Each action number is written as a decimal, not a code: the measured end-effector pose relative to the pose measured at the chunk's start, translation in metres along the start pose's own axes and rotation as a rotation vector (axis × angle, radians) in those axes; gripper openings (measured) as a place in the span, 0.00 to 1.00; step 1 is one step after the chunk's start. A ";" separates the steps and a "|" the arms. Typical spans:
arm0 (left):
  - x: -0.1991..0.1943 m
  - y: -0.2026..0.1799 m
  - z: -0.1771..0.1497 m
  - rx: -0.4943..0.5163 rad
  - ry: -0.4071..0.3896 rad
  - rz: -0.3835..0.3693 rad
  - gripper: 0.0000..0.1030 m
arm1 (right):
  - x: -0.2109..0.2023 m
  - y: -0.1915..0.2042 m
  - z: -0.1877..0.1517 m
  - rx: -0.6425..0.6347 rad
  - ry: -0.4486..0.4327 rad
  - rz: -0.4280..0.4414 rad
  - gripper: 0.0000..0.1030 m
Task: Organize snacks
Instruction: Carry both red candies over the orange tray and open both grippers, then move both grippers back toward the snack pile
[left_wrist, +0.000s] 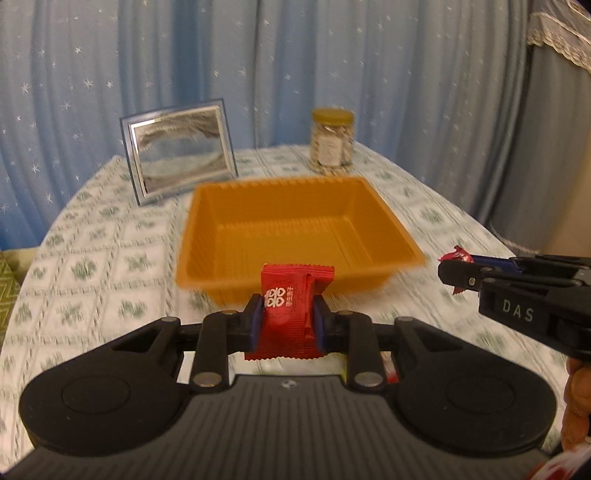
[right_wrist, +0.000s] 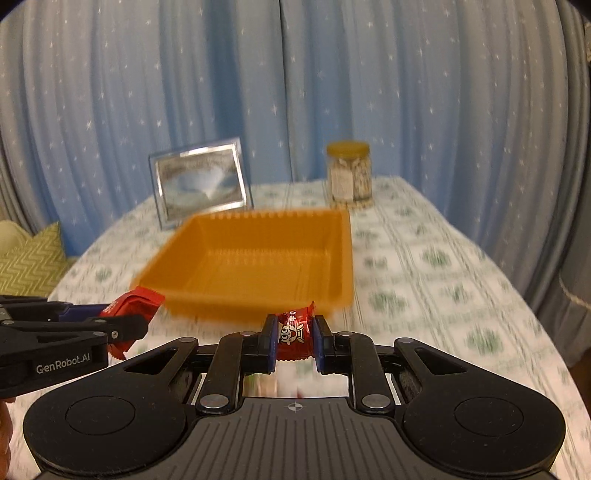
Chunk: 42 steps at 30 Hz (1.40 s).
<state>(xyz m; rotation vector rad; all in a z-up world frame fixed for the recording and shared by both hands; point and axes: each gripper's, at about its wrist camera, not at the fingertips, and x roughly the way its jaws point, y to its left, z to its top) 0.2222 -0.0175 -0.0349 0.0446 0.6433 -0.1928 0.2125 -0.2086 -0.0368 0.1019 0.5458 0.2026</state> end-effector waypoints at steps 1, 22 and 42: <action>0.007 0.004 0.007 -0.006 -0.004 0.002 0.24 | 0.008 0.000 0.006 0.001 -0.006 0.002 0.19; 0.104 0.043 0.051 -0.039 -0.001 0.029 0.37 | 0.121 -0.007 0.041 0.049 0.089 0.018 0.19; 0.048 0.046 0.017 -0.104 0.014 0.071 0.48 | 0.091 -0.022 0.044 0.150 0.000 0.045 0.67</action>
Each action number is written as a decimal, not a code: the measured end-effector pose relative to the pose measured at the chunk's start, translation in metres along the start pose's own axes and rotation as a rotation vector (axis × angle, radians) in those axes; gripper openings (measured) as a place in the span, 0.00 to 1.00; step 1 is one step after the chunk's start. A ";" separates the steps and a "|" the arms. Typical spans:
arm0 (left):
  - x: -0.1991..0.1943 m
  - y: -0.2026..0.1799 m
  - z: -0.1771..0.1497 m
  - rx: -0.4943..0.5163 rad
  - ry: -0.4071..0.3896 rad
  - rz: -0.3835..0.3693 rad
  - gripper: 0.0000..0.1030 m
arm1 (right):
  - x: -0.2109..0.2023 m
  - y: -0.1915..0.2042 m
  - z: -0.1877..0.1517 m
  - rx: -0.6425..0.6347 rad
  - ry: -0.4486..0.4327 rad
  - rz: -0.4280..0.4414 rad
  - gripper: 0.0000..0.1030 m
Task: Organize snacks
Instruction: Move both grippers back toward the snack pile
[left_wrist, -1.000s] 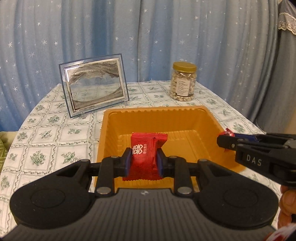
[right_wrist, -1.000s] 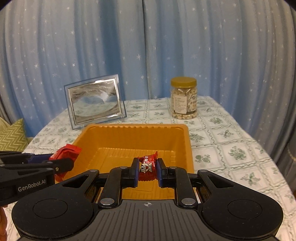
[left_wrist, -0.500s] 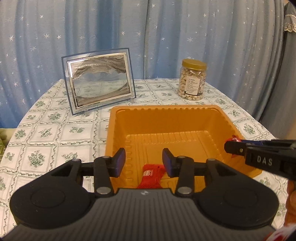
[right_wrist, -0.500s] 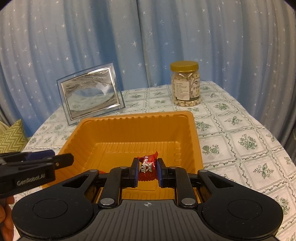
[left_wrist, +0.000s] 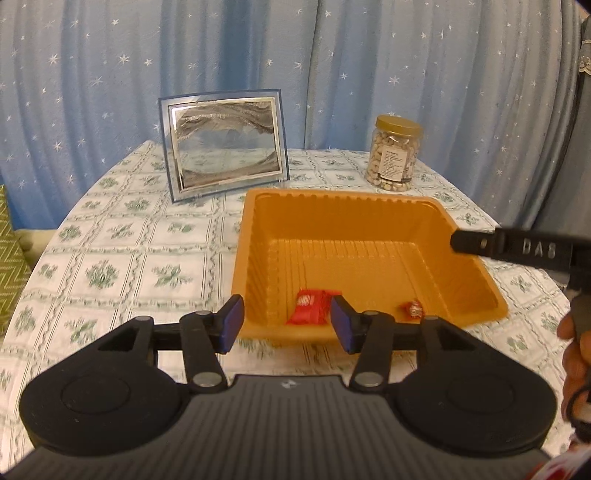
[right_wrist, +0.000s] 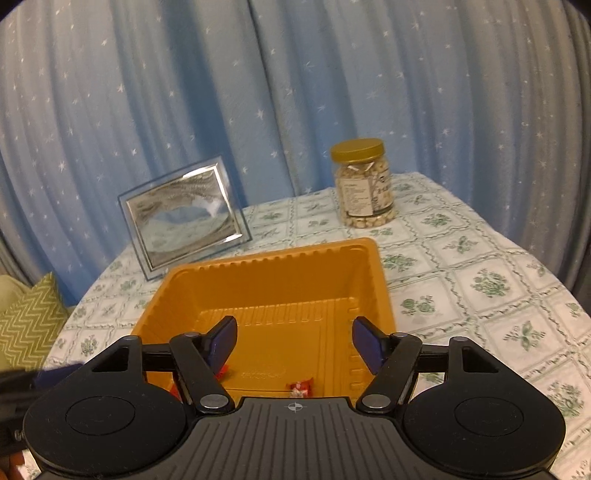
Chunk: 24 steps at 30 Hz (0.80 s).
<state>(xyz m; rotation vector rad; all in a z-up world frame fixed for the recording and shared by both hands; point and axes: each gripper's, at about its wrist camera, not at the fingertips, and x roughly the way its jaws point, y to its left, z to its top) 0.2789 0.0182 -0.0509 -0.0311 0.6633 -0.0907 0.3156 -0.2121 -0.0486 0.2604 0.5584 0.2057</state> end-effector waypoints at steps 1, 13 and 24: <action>-0.006 -0.001 -0.003 -0.004 -0.001 0.000 0.52 | -0.005 -0.001 0.000 -0.001 -0.006 -0.008 0.67; -0.082 -0.015 -0.044 -0.016 -0.004 0.000 0.69 | -0.100 -0.005 -0.036 -0.012 -0.020 -0.044 0.67; -0.154 -0.019 -0.084 -0.047 0.008 0.015 0.76 | -0.177 0.004 -0.078 -0.026 0.018 -0.090 0.69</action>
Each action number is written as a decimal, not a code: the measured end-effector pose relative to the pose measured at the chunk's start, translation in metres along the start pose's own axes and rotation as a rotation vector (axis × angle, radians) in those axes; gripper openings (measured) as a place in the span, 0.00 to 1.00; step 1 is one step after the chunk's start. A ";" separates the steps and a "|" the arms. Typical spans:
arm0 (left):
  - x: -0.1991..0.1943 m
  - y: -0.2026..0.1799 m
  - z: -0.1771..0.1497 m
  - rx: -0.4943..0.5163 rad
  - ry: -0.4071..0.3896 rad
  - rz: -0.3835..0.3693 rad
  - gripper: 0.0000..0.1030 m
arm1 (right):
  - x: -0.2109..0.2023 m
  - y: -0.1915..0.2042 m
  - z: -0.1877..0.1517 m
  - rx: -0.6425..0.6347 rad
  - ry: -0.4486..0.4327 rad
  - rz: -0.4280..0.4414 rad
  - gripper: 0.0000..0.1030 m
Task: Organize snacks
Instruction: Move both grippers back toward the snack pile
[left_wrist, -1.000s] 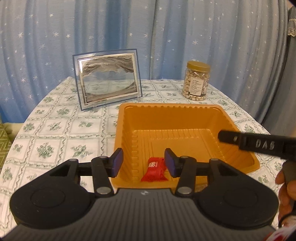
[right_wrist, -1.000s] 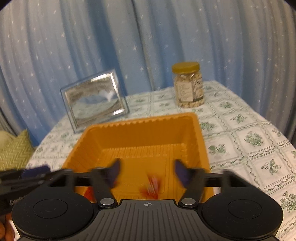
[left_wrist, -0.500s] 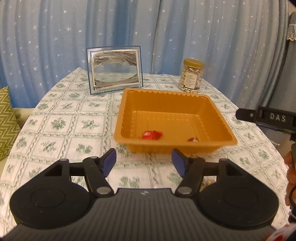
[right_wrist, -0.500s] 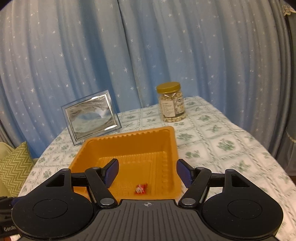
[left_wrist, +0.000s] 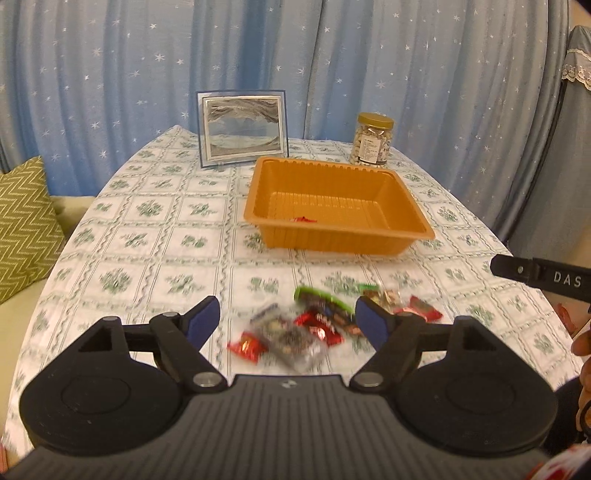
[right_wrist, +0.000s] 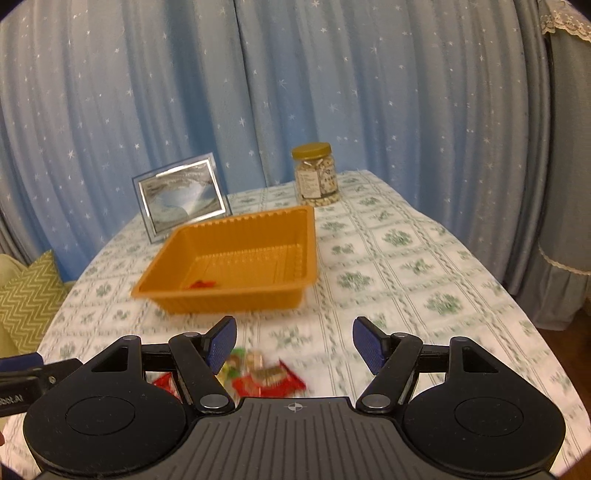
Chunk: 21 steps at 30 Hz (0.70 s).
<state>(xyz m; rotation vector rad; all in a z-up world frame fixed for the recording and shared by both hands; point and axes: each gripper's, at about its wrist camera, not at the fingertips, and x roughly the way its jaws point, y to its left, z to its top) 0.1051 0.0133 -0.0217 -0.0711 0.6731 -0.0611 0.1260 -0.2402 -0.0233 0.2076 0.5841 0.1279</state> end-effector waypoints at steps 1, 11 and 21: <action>-0.005 0.000 -0.004 0.002 0.003 -0.004 0.77 | -0.005 0.001 -0.004 0.004 0.007 0.002 0.69; -0.044 0.002 -0.027 0.002 0.014 0.010 0.78 | -0.041 0.012 -0.028 -0.001 0.048 0.002 0.71; -0.053 0.010 -0.032 -0.001 0.019 0.044 0.78 | -0.050 0.016 -0.038 -0.002 0.074 -0.006 0.72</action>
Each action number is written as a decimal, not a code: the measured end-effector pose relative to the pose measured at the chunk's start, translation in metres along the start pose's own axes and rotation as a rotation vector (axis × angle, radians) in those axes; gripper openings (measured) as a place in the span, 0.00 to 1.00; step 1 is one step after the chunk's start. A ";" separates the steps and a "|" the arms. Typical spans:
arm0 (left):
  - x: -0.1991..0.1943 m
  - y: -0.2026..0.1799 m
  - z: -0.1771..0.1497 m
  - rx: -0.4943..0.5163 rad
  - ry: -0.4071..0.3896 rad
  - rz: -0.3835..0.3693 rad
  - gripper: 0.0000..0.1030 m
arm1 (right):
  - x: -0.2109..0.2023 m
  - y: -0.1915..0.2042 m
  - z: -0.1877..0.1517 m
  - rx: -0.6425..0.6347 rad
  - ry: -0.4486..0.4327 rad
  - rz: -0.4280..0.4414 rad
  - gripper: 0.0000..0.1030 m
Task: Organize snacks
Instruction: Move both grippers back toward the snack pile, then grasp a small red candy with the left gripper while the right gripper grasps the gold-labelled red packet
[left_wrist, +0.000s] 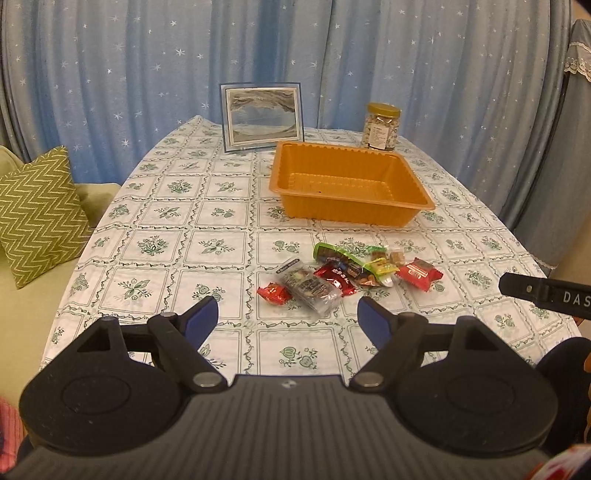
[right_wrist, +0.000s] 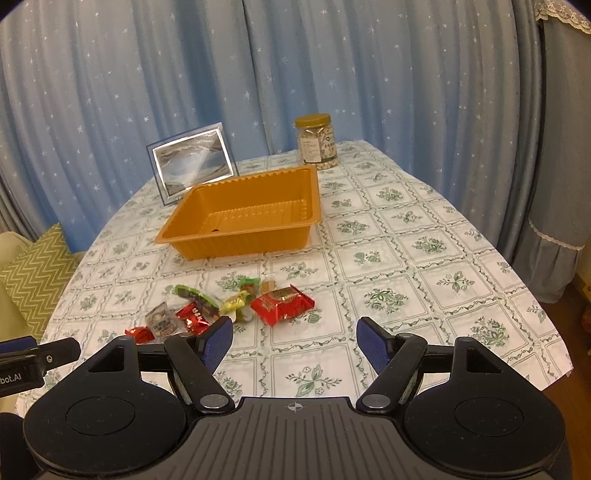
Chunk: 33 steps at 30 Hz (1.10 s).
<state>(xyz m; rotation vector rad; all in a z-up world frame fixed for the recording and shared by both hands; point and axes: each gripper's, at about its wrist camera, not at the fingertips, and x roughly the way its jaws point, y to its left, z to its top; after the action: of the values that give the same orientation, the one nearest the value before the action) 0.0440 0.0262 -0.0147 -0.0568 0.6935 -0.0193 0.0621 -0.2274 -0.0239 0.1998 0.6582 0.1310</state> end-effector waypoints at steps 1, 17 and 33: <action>0.000 0.000 0.000 0.000 -0.001 -0.001 0.78 | 0.000 0.000 0.000 0.000 -0.001 0.001 0.72; 0.032 0.003 0.002 -0.005 0.027 0.009 0.78 | 0.043 -0.006 0.005 0.052 0.023 -0.008 0.72; 0.105 0.025 0.008 -0.067 0.088 0.033 0.78 | 0.135 0.001 0.013 0.125 0.065 -0.006 0.71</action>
<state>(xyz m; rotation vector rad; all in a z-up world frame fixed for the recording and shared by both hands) 0.1303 0.0478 -0.0768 -0.1092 0.7833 0.0336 0.1757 -0.2032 -0.0938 0.3148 0.7323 0.0914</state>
